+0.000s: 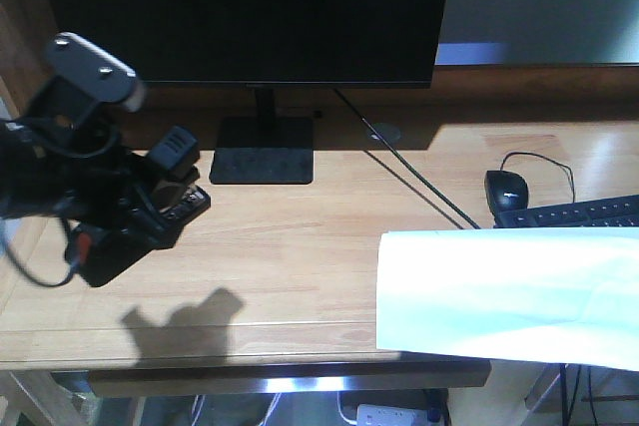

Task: Grab stapler and paper to desk for stapling
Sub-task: 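Raise the left gripper with the stapler over the desk and lower it toward the surface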

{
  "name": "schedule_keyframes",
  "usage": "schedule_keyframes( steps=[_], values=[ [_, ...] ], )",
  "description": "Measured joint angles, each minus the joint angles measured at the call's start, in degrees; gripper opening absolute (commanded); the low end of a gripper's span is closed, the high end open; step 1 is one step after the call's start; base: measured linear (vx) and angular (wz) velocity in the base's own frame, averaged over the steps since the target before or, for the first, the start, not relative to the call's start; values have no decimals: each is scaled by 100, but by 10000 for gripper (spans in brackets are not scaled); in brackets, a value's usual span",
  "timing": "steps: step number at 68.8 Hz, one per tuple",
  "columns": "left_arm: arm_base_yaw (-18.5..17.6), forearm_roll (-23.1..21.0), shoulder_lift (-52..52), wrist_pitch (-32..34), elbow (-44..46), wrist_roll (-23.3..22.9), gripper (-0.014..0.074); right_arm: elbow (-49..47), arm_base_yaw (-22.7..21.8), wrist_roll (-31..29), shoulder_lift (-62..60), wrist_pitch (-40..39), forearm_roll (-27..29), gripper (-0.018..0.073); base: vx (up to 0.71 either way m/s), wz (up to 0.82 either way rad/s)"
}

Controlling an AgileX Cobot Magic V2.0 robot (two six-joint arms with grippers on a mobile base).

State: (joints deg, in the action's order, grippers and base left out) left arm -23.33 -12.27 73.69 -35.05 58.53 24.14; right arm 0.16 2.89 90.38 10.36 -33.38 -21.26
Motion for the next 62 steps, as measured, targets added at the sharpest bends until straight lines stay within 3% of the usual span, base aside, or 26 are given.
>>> schedule_keyframes(
  steps=[13,22,44,57,62],
  values=[
    [119,-112,1047,-92,541,613,-7,0,0,0,0,0,0,-2,0,0],
    [446,-557,1656,-317,911,1372,-7,0,0,0,0,0,0,-2,0,0],
    [1474,-2826,2612,-1106,1530,4307,-7,0,0,0,0,0,0,-2,0,0],
    [2146,-4237,3158,-2067,1998,6014,-7,0,0,0,0,0,0,-2,0,0],
    [2319,-4583,3388,-2398,2159,6556,-7,0,0,0,0,0,0,-2,0,0]
  ],
)
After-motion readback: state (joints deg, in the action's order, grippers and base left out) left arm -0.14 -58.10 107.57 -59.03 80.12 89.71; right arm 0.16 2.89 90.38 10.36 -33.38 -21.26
